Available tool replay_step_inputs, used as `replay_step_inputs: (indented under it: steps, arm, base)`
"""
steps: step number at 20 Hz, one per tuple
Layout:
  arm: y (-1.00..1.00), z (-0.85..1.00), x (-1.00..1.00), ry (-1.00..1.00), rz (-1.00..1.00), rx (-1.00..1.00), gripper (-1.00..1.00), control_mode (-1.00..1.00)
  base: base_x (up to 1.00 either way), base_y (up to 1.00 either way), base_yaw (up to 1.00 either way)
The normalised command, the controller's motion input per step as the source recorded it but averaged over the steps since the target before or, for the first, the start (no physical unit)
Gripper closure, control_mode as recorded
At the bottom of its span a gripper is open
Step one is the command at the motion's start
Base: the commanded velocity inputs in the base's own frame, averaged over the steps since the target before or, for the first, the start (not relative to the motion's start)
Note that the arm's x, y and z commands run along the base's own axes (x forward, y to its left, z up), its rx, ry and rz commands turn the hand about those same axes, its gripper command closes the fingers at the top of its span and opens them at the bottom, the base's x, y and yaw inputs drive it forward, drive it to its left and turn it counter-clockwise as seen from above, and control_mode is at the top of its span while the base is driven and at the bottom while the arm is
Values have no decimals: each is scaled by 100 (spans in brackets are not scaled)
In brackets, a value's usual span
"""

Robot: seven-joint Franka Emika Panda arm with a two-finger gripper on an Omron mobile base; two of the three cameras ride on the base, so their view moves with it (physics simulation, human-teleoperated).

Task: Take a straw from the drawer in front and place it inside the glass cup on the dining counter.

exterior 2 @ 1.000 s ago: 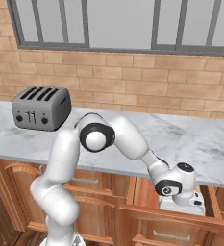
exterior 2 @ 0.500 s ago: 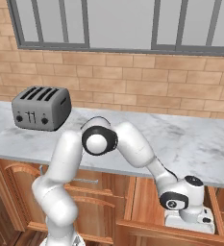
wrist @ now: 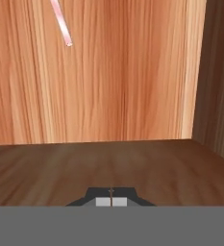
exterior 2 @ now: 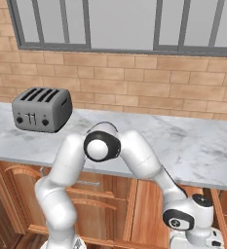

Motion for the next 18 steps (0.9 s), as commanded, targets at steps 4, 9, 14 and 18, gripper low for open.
replay_step_inputs:
  steps: [4,9,14,18]
  arm:
    - [0,15,-20,0,0,1,100,-100]
    - [0,50,0,0,0,1,100,-100]
    - [0,65,0,0,0,0,100,-100]
    - [3,41,0,0,0,0,100,-100]
  base:
    - [0,0,0]
    - [0,0,0]
    - [0,0,0]
    - [0,0,0]
